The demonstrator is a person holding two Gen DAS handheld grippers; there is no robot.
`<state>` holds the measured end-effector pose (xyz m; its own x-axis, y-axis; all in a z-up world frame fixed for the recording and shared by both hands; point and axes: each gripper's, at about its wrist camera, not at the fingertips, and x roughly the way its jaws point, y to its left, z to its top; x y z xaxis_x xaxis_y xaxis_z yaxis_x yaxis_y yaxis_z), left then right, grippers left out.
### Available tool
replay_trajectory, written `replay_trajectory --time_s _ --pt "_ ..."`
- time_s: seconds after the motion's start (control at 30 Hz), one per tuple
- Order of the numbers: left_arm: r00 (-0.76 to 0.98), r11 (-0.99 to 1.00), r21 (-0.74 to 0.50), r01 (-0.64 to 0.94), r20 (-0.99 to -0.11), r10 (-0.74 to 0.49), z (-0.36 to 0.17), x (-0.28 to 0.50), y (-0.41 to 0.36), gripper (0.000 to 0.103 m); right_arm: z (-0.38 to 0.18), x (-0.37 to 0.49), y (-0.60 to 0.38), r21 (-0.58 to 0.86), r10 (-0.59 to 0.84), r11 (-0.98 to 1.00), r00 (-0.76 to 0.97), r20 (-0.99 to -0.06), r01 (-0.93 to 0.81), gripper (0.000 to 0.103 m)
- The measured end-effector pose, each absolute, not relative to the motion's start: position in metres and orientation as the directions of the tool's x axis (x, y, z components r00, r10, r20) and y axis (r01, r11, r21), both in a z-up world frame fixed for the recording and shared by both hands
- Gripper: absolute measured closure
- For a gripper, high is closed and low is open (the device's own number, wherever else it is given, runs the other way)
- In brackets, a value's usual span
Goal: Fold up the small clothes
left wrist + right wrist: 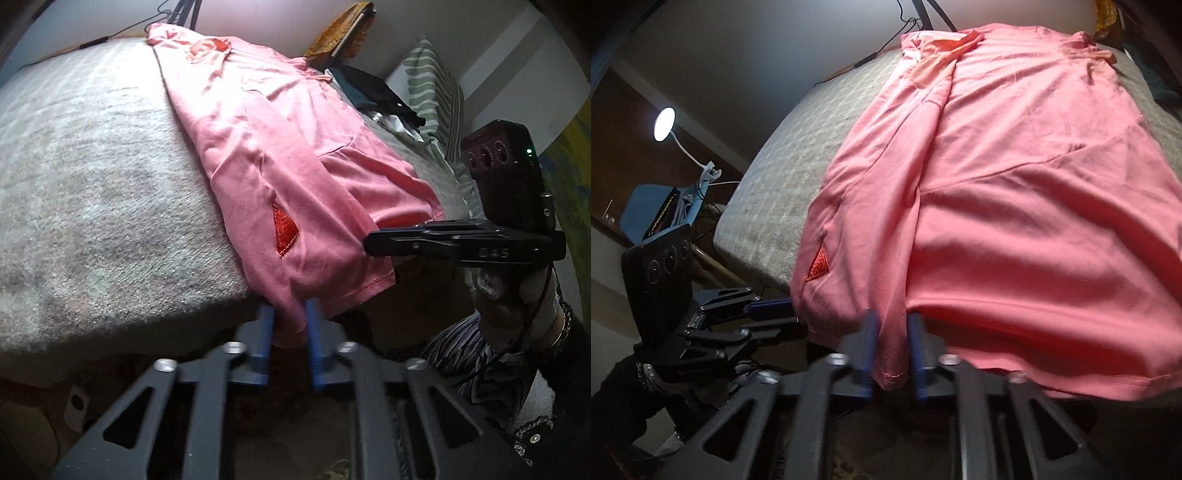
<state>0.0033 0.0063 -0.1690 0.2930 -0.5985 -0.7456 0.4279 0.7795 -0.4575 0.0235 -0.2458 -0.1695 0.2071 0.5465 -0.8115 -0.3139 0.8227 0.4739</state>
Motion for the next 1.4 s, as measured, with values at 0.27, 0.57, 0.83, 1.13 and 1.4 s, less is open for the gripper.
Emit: replay_trajectory --time_s 0.27,0.57,0.83,1.13,1.4 --pt "0.302 0.761 -0.431 0.485 -0.734 -0.608 -0.158 -0.011 0.0 0.098 -0.159 0.019 -0.265 0.499 0.566 0.817 0.235 -0.79 -0.291 0.103" --pt "0.36 0.792 -0.331 0.512 -0.755 -0.548 -0.147 -0.019 0.006 0.096 -0.13 0.015 -0.311 0.516 0.576 0.817 0.327 -0.749 -0.257 0.071" --pt "0.414 0.737 -0.202 0.645 -0.718 -0.56 -0.117 -0.021 -0.037 0.069 -0.114 0.025 -0.396 0.322 0.325 0.942 0.493 -0.807 -0.094 0.071" --pt "0.388 0.548 0.031 0.836 -0.74 -0.55 -0.12 -0.033 -0.135 0.069 -0.148 0.029 -0.46 0.347 0.273 0.934 0.453 -0.849 0.087 0.069" --pt "0.361 0.493 0.07 0.867 -0.771 -0.525 -0.144 -0.012 -0.173 0.072 -0.166 0.029 -0.472 0.38 0.31 0.92 0.414 -0.856 0.098 0.067"
